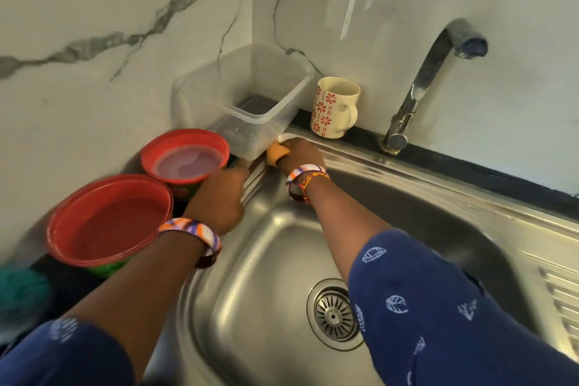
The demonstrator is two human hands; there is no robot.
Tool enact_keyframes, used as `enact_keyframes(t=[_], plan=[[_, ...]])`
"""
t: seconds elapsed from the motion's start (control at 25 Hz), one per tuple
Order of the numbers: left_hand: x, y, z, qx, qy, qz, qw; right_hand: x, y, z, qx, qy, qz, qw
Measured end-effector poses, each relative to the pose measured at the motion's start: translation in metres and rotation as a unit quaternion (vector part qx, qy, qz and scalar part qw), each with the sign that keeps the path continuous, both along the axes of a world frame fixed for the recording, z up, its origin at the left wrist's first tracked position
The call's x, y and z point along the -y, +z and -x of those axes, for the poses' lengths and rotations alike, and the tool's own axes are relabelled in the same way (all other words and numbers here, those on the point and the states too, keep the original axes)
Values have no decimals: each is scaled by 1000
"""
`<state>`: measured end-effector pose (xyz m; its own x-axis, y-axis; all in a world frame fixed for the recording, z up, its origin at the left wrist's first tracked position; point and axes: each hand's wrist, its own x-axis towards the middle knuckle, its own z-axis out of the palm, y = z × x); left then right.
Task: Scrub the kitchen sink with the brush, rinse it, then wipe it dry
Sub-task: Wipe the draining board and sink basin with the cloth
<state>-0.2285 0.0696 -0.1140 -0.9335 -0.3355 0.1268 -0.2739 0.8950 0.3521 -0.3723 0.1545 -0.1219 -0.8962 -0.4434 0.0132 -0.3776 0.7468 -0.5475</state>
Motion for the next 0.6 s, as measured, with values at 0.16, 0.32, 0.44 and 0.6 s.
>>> enact_keyframes(t=[0.16, 0.32, 0.44, 0.6], plan=[[-17, 22, -21, -98, 74, -103, 987, -3, -10, -32, 12, 45, 65, 997], [-12, 48, -46, 76, 57, -42, 995, -15, -13, -81, 4, 161, 46, 986], [-2, 48, -70, 135, 70, 96, 984, -23, -13, -116, 23, 289, 23, 957], [-16, 38, -89, 123, 87, 71, 986, -40, -22, -167, 112, 417, 66, 900]])
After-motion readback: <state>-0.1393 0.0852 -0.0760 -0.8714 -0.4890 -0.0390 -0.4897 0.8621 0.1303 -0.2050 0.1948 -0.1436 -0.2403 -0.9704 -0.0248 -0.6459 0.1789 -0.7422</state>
